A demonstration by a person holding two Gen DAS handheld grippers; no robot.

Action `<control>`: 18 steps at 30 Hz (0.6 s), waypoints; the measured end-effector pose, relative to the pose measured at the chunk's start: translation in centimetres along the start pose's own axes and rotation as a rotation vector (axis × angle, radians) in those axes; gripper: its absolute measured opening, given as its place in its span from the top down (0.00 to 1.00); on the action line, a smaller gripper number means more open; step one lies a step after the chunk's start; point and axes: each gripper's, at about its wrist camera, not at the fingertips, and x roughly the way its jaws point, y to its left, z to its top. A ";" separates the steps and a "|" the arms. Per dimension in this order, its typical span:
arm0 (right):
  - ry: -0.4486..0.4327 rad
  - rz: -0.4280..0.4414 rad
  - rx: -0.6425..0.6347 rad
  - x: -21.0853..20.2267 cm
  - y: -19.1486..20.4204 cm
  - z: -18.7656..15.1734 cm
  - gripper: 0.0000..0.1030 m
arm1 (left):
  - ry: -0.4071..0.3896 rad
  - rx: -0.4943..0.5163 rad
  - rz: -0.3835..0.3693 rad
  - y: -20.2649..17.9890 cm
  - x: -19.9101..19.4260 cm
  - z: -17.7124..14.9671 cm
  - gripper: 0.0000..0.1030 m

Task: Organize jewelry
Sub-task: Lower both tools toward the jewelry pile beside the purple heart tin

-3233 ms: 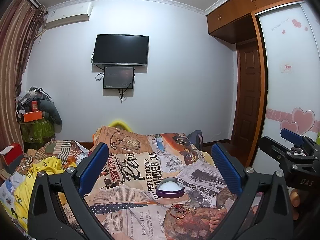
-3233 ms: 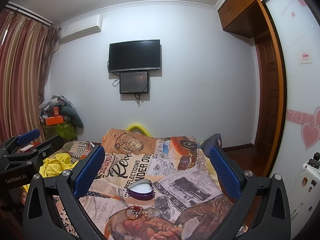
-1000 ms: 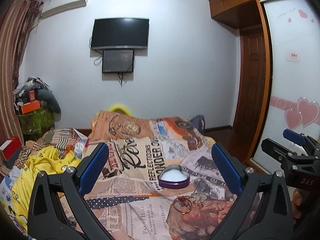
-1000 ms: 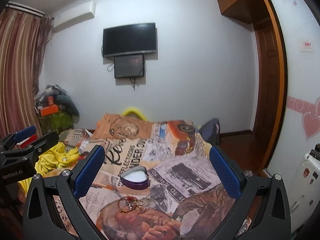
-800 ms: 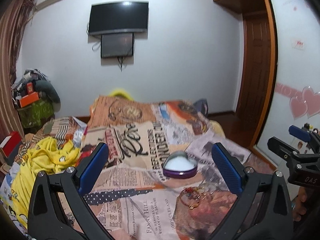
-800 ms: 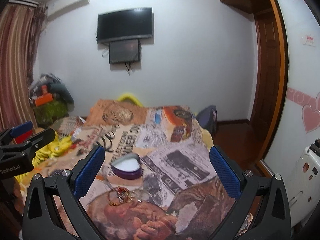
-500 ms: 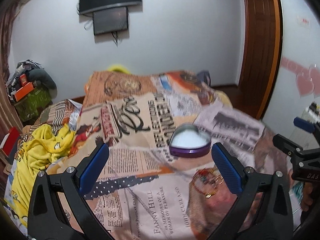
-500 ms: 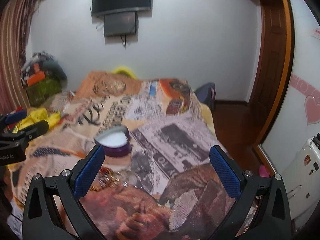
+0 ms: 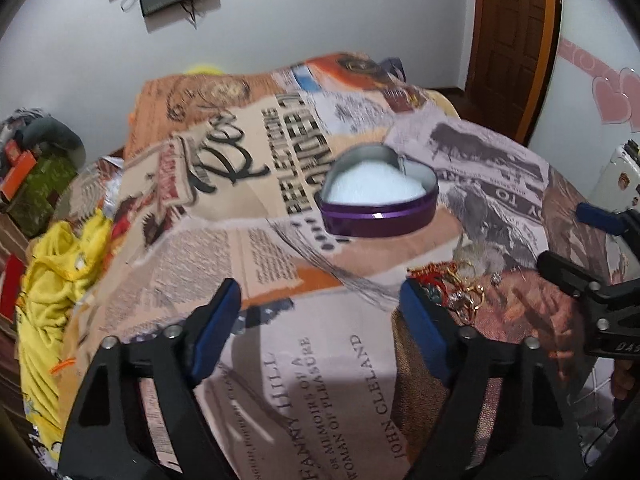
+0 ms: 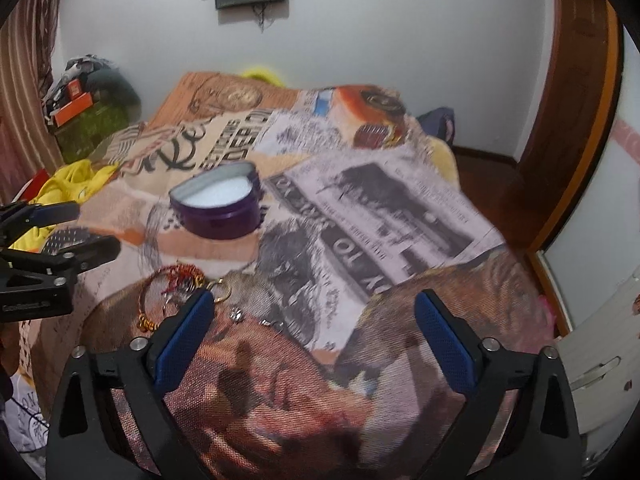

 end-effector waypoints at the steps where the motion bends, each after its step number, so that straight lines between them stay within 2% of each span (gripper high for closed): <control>1: 0.013 0.015 -0.001 0.3 0.1 -0.1 0.13 | 0.013 -0.001 -0.018 0.0 0.3 0.0 0.28; 3: 0.033 0.036 -0.003 1.0 0.3 -0.2 0.23 | 0.036 -0.002 -0.053 -0.1 0.8 -0.1 0.36; 6: 0.067 0.077 -0.005 1.8 0.6 -0.5 0.35 | 0.046 0.010 -0.074 -0.6 1.2 -0.2 0.38; 10: 0.083 0.110 -0.017 2.4 1.2 -0.6 0.43 | 0.043 0.020 -0.121 -1.2 1.2 -0.2 0.43; 14: 0.084 0.142 -0.040 2.4 1.9 -0.5 0.50 | 0.051 0.040 -0.151 -1.7 1.4 -0.2 0.53; 15: 0.083 0.147 -0.045 2.4 2.1 -0.5 0.51 | 0.056 0.045 -0.157 -1.8 1.6 -0.2 0.58; 18: 0.083 0.156 -0.061 2.5 2.6 -0.4 0.55 | 0.075 0.044 -0.192 -1.9 2.2 -0.1 0.67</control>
